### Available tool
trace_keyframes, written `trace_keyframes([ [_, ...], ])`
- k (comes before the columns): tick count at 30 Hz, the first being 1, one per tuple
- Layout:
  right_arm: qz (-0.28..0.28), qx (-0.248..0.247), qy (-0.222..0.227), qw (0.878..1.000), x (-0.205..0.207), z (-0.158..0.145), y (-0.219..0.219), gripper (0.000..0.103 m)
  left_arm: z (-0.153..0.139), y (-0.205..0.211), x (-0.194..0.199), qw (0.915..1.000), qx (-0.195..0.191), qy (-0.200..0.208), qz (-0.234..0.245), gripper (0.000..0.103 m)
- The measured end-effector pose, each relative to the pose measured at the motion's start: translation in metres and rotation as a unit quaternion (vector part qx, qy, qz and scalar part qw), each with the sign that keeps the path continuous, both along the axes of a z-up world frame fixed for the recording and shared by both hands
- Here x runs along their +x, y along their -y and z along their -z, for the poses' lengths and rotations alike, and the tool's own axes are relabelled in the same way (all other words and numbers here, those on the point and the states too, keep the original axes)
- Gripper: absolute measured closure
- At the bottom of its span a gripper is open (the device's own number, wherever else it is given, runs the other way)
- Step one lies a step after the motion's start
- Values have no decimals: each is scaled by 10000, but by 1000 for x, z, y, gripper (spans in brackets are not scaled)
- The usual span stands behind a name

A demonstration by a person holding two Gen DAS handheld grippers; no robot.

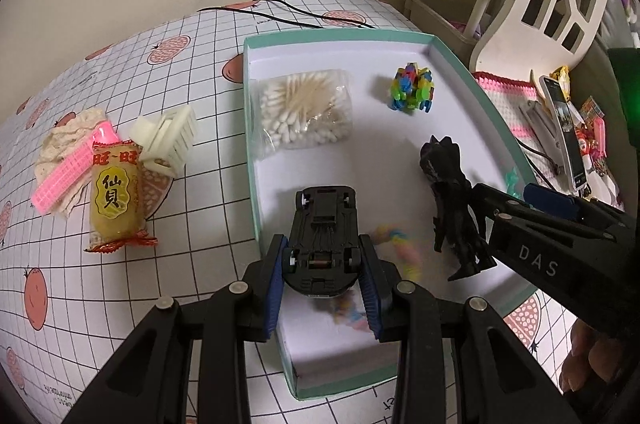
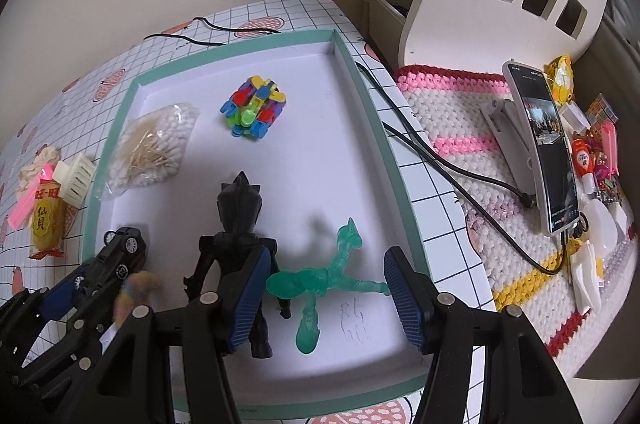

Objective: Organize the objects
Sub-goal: 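Carry the car and green figure into the tray and open both tools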

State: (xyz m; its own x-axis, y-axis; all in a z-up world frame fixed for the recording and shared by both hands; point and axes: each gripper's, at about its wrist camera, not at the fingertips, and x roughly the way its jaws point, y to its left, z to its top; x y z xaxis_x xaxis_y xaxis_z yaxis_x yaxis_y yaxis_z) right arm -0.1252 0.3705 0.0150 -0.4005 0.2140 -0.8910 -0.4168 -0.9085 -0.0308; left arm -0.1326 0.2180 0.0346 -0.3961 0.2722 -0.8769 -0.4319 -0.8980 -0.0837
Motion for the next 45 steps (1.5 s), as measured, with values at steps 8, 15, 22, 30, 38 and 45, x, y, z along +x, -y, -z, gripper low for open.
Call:
trace_keyframes([
  [8,-6,-31,9,10000,1,0,-1,39,-3,2,-1,10000,54,-11,33,66],
  [15,-46,10,4,10000,1,-1,1,39,-10,6,-1,9999,130,-77,8,65],
  [22,-67,94,-310,9995,3,-11,6,39,-19,15,-4,9994,239,-219,-87,65],
  [30,-270,90,-566,9980,0,-19,21,39,-25,30,-9,9983,345,-319,-334,54],
  [38,-420,64,-528,9977,-3,-17,33,39,-25,44,-15,9972,186,-401,-606,40],
  [45,-618,61,-557,9965,-6,-17,47,31,-24,61,-19,9959,14,-485,-759,22],
])
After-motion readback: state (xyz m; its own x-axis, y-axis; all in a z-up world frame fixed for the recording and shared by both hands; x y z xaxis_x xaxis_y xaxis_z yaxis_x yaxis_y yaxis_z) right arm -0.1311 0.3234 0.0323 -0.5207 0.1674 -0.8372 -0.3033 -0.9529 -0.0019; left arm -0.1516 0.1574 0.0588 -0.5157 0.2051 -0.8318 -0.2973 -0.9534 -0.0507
